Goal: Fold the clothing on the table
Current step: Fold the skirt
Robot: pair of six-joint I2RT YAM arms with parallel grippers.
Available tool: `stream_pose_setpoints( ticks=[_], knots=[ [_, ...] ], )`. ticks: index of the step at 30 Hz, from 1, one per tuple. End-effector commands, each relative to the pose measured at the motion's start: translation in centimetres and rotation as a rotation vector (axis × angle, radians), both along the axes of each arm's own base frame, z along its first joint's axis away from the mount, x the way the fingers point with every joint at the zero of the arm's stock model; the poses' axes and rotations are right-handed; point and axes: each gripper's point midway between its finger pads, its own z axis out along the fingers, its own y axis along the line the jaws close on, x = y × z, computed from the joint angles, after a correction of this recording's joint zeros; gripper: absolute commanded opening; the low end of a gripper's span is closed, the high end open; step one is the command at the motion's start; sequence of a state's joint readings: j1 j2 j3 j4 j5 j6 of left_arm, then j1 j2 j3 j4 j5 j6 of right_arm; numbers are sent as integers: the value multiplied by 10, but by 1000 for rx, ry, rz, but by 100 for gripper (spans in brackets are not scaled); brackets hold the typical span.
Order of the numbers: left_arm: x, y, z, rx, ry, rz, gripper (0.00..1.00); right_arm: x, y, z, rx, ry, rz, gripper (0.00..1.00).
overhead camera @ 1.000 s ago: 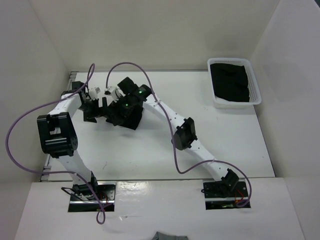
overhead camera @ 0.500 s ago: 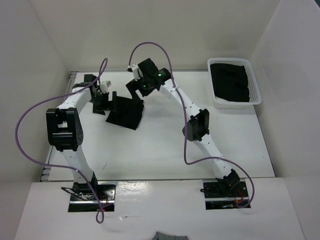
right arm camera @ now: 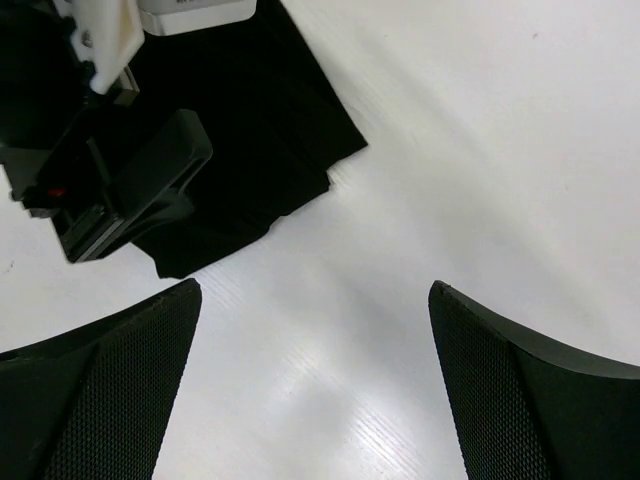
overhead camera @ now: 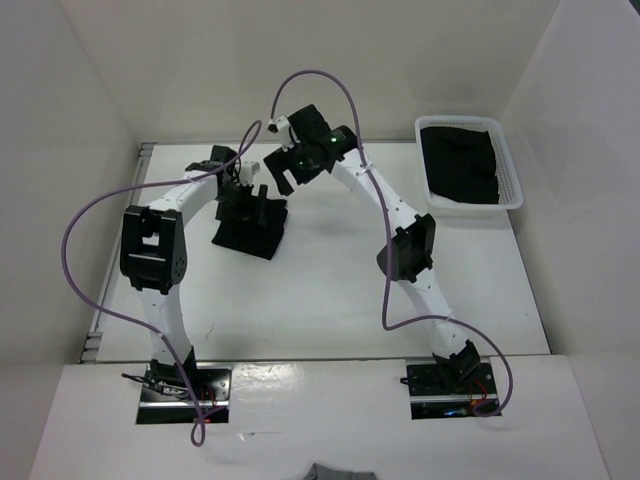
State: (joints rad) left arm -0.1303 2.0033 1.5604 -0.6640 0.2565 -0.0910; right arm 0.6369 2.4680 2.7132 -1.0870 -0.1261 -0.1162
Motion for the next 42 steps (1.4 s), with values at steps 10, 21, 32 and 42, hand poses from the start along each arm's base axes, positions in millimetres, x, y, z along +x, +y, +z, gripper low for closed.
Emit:
stream_pose_setpoints(
  ticks=[10, 21, 32, 42],
  knots=[
    [32, 29, 28, 36, -91, 98, 97, -8, -15, 47, 43, -50, -12, 99],
    [42, 22, 10, 7, -65, 71, 96, -11, -20, 49, 42, -60, -19, 99],
    [65, 20, -1, -14, -78, 46, 89, -22, -45, 48, 52, -152, -48, 99],
    [71, 8, 10, -80, -106, 15, 55, -27, -67, 45, 57, -163, -78, 99]
  ],
)
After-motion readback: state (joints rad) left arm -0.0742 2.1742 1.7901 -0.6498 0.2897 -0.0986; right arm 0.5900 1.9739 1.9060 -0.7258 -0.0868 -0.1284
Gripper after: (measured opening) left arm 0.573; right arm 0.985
